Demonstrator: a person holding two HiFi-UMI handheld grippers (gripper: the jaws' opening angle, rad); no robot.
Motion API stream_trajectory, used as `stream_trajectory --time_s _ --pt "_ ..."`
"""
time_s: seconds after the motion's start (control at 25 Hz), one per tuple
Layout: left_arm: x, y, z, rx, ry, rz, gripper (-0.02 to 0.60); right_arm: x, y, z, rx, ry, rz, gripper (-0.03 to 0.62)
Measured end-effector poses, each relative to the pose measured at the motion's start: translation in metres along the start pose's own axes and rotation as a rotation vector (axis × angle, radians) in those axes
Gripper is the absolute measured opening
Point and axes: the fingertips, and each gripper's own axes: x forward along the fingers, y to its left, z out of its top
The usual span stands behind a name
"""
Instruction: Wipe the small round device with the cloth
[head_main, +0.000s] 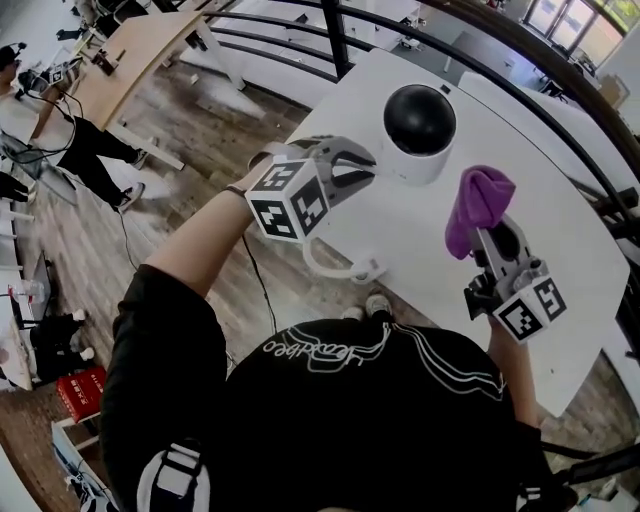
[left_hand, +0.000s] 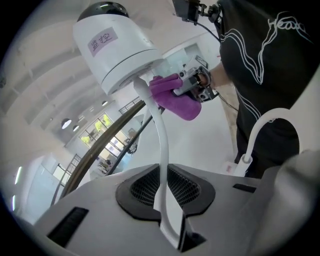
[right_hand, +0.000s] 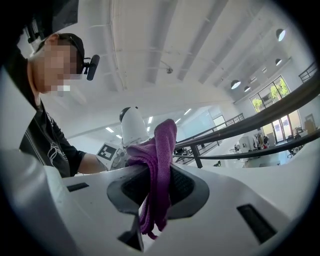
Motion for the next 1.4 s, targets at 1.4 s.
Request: stream_trajectory --time_s 1.4 --pt "0.0 0.0 -0.002 0.008 0.029 -0.02 0.048 0.063 0.061 0.158 -0.496 -0.359 0.428 0.067"
